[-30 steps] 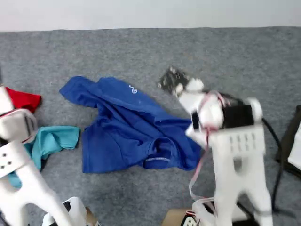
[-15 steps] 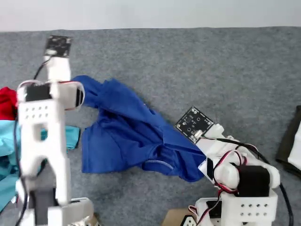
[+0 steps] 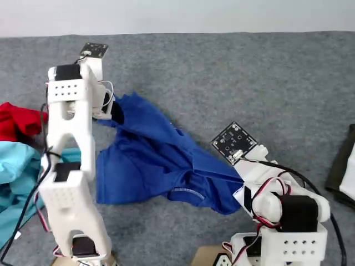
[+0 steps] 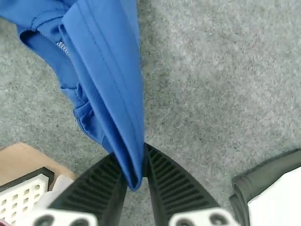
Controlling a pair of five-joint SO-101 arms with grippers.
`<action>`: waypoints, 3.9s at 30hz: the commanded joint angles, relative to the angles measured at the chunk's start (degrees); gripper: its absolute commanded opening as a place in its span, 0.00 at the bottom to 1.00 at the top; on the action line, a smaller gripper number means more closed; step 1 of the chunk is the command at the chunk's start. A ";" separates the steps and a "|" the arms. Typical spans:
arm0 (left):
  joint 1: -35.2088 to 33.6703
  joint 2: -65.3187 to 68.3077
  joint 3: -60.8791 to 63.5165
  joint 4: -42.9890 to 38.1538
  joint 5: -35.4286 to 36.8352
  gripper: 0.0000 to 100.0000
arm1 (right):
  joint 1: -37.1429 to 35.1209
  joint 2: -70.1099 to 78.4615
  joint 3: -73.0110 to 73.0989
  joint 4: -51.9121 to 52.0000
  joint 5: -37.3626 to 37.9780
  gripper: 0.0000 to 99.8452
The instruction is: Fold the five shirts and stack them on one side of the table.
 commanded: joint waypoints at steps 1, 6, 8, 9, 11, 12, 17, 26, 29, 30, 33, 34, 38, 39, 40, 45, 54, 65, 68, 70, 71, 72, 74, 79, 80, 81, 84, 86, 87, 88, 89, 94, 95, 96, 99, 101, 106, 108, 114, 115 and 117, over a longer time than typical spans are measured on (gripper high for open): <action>0.00 5.19 -10.42 3.16 -2.46 0.28 | 0.75 -0.84 -0.44 2.51 -1.32 0.01; -0.09 8.88 -18.51 3.87 -16.70 0.26 | 0.75 -0.92 -0.44 2.51 -1.32 0.01; 0.18 8.97 -20.26 3.78 -25.85 0.24 | 0.75 -0.92 -0.44 2.51 -1.32 0.01; 0.26 8.97 -21.32 3.78 -29.45 0.24 | 0.75 -0.92 -0.44 2.51 -1.32 0.01; 0.26 9.32 -23.25 3.69 -35.69 0.24 | 0.75 -0.92 -0.44 2.42 -1.32 0.01; 0.18 9.32 -23.69 3.69 -38.51 0.24 | 0.75 -0.84 -0.44 2.42 -1.32 0.01; -0.09 9.41 -23.87 3.69 -48.09 0.24 | 0.75 -0.57 -0.44 2.42 -1.41 0.01; 0.79 9.67 -23.25 3.78 -61.10 0.24 | 0.48 -0.48 -0.44 2.33 -5.45 0.01; 1.14 11.16 -22.29 3.69 -63.30 0.24 | 0.48 -0.48 -0.44 2.33 -6.59 0.01; 1.49 11.96 -22.29 3.60 -63.47 0.24 | 0.48 -0.48 -0.44 2.33 -7.03 0.01; 3.34 13.98 -22.64 3.34 -63.30 0.24 | 0.48 -0.48 -0.44 2.33 -7.38 0.01; 4.13 14.51 -22.64 3.34 -63.30 0.24 | 0.48 -0.48 -0.44 2.33 -7.38 0.01; 6.15 15.91 -22.73 3.16 -63.30 0.24 | 0.48 -0.48 -0.44 2.33 -7.38 0.01; 6.51 16.00 -22.73 2.73 -63.21 0.24 | 0.48 -0.48 -0.44 2.33 -7.38 0.01; 6.77 16.18 -22.73 2.37 -63.21 0.24 | 0.48 -0.48 -0.44 2.33 -7.38 0.01; 6.77 18.55 -21.32 -2.37 -63.21 0.24 | 0.66 -0.48 -0.44 2.33 -7.38 0.01; 6.51 23.74 -25.01 -5.63 -63.12 0.23 | 0.66 -0.48 -0.44 2.33 -7.30 0.01; 7.56 25.41 -27.21 -2.99 -63.21 0.17 | 0.66 -0.48 -0.44 2.33 -7.21 0.01; 8.18 26.55 -27.47 -3.43 -63.38 0.09 | 0.66 -0.48 -0.44 2.42 -7.21 0.01; 8.70 26.55 -28.88 -3.25 -63.38 0.04 | 0.66 -0.48 -0.44 2.42 -7.21 0.01; 8.70 26.55 -30.11 -3.25 -63.30 0.00 | 0.66 -0.48 -0.44 2.42 -7.21 0.01; 8.70 26.55 -31.60 -3.16 -63.12 0.00 | 0.66 -0.48 -0.53 2.42 -7.21 0.01; 8.35 26.55 -36.18 -2.11 -63.12 0.00 | 0.75 -0.48 -0.79 2.42 -7.21 0.01; 8.00 26.55 -52.62 3.78 -61.10 0.00 | 0.75 -0.66 -1.23 2.42 -7.21 0.01; 7.47 26.55 -55.60 3.78 -59.52 0.00 | 0.75 -0.57 -1.85 2.42 -7.30 0.01; 7.21 26.64 -58.07 3.78 -58.46 0.00 | 0.75 -0.57 -2.64 2.42 -7.30 0.01; 6.77 26.90 -60.97 3.78 -57.85 0.00 | 0.75 -0.48 -4.04 2.42 -7.21 0.01; 6.68 26.99 -60.88 3.87 -57.85 0.00 | 0.75 -0.48 -4.04 2.42 -7.21 0.01; 6.59 27.08 -60.53 3.87 -57.85 0.00 | 0.75 -0.48 -4.04 2.42 -7.21 0.01; 6.51 26.99 -59.56 3.87 -57.85 0.00 | 0.75 -0.48 -4.13 2.42 -7.21 0.01; 6.42 26.81 -58.59 3.96 -57.85 0.01 | 0.75 -0.48 -4.13 2.42 -7.21 0.01; 6.33 26.55 -51.47 3.96 -57.85 0.18 | 0.75 -0.48 -4.13 2.42 -7.21 0.01; 6.51 26.55 -50.15 3.96 -57.85 0.21 | 0.75 -0.48 -4.13 2.42 -7.12 0.01; 6.68 26.55 -48.84 3.96 -57.85 0.23 | 0.75 -0.48 -4.04 2.42 -7.12 0.01; 7.91 26.64 -46.29 3.96 -58.11 0.23 | 0.75 -0.48 -3.96 2.42 -7.12 0.01; 8.79 26.99 -45.76 3.87 -58.11 0.23 | 0.75 -0.48 -3.96 2.42 -7.12 0.01; 10.99 28.31 -44.53 3.69 -59.16 0.23 | 0.75 -0.48 -3.96 2.42 -7.12 0.01; 11.87 29.27 -44.53 2.46 -59.43 0.23 | 0.75 -0.48 -3.96 2.42 -7.12 0.01; 12.92 31.65 -44.53 -3.34 -59.43 0.23 | 0.84 -0.48 -3.87 2.42 -7.21 0.01; 12.92 31.65 -44.53 -4.13 -59.43 0.23 | 0.84 -0.48 -3.87 2.42 -7.21 0.01; 12.66 31.12 -44.88 -4.66 -59.43 0.23 | 1.36 -0.48 -3.87 2.42 -7.21 0.01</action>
